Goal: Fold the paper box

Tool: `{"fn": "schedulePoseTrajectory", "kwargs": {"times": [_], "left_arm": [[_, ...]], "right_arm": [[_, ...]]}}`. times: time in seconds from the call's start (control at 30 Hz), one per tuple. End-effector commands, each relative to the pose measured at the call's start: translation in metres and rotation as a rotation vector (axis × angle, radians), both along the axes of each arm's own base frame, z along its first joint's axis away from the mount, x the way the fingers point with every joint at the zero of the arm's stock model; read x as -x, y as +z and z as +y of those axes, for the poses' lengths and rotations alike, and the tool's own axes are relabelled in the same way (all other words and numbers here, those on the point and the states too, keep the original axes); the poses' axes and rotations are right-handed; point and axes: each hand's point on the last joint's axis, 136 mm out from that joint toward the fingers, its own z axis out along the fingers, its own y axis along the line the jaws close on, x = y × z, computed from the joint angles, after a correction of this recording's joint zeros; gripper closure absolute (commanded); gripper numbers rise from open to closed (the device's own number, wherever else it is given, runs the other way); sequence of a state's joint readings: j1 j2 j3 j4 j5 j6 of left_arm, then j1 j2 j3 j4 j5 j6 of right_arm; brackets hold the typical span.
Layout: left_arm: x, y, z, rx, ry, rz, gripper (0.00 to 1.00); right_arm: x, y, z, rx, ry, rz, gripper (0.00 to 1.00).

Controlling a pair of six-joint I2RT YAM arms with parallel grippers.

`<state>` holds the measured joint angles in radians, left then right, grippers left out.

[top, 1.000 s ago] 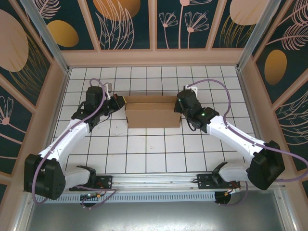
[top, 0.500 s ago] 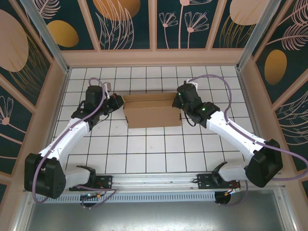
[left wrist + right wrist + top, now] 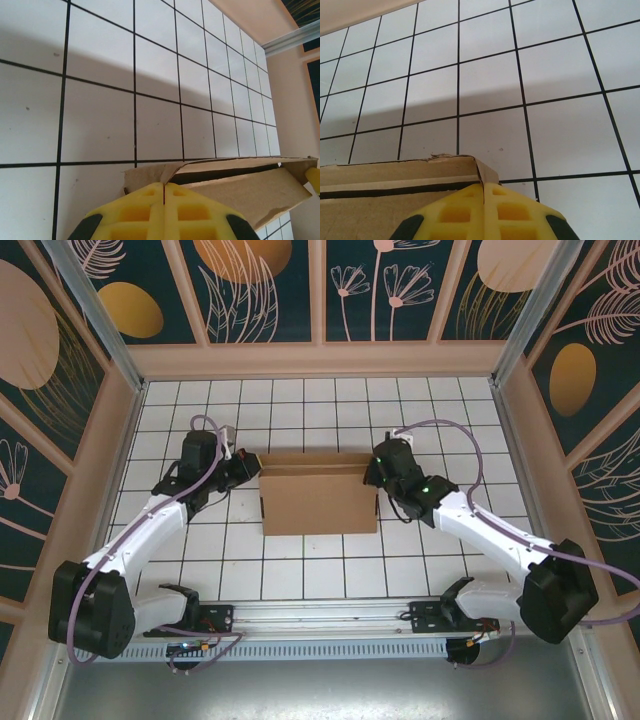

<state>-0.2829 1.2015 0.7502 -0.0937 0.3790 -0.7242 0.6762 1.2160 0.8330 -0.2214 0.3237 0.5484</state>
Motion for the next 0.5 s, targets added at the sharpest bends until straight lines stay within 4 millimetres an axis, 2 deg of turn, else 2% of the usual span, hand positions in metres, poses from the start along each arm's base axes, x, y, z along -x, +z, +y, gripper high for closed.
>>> {"fn": "schedulePoseTrajectory", "kwargs": {"times": [0.0, 0.2, 0.47], "left_arm": [[0.013, -0.007, 0.000, 0.019, -0.001, 0.031, 1.00], [0.010, 0.010, 0.000, 0.043, 0.002, -0.037, 1.00], [0.009, 0.031, 0.000, 0.062, -0.005, -0.170, 1.00]], "right_arm": [[-0.002, 0.019, 0.000, -0.042, -0.005, -0.087, 1.00], [0.000, 0.036, 0.005, -0.068, 0.017, -0.172, 1.00], [0.011, 0.047, 0.010, -0.077, 0.049, -0.302, 1.00]]}}
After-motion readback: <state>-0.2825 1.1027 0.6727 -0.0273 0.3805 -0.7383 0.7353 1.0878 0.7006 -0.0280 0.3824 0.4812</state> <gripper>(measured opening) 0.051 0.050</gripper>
